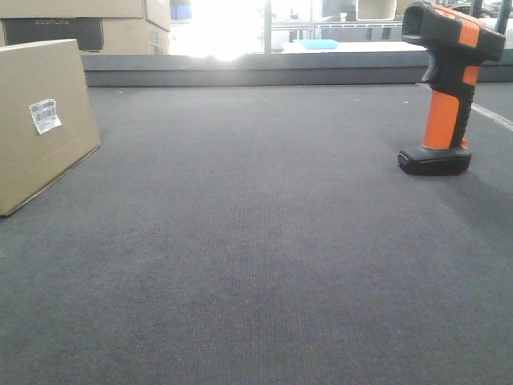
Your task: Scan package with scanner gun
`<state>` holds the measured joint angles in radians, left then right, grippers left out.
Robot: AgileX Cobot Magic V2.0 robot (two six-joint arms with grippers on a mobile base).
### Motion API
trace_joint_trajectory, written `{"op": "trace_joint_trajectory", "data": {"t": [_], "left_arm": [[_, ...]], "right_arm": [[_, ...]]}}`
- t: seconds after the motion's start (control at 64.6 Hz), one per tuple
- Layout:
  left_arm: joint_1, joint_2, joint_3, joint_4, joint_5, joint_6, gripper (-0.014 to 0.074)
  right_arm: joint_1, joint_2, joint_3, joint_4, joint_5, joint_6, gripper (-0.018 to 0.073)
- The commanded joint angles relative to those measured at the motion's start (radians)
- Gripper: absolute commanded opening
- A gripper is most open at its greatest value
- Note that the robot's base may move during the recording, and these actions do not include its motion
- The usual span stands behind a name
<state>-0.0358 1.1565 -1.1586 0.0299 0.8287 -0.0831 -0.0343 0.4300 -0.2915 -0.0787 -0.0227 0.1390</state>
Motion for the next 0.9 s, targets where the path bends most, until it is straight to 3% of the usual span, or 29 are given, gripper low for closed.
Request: {"op": "trace_joint_trajectory", "data": {"t": [0.0,0.124,0.279,0.48,0.635,0.882], "left_arm": [[0.000,-0.048,0.052,-0.007,-0.045,-0.008,0.0128],[0.000,-0.085,0.126,-0.007,-0.068,-0.008,-0.0107],[0.000,-0.136,0.235,-0.037,-0.148,-0.008,-0.0111],[0.000,-0.290,0.475,-0.115,-0.423,-0.008,-0.0111],[0.000,-0.431,0.633,-0.115,-0.608,-0.008,-0.0111],[0.000,-0.668,0.772,-0.115,-0.685,-0.007,-0.0111]], "right_arm": [[-0.004,-0.006,-0.008,-0.007,0.002,-0.009,-0.0162],[-0.004,-0.006,-0.008,-0.009,0.040,-0.009,-0.0162],[-0.004,-0.006,-0.006,-0.009,0.073,-0.009,-0.0162],[-0.004,-0.006,0.002,-0.009,0.070,-0.009,-0.0162],[-0.004,-0.013,0.017,-0.009,0.060,-0.009,-0.0162],[-0.004,-0.080,0.017,-0.009,0.071,-0.009,-0.0162]]}}
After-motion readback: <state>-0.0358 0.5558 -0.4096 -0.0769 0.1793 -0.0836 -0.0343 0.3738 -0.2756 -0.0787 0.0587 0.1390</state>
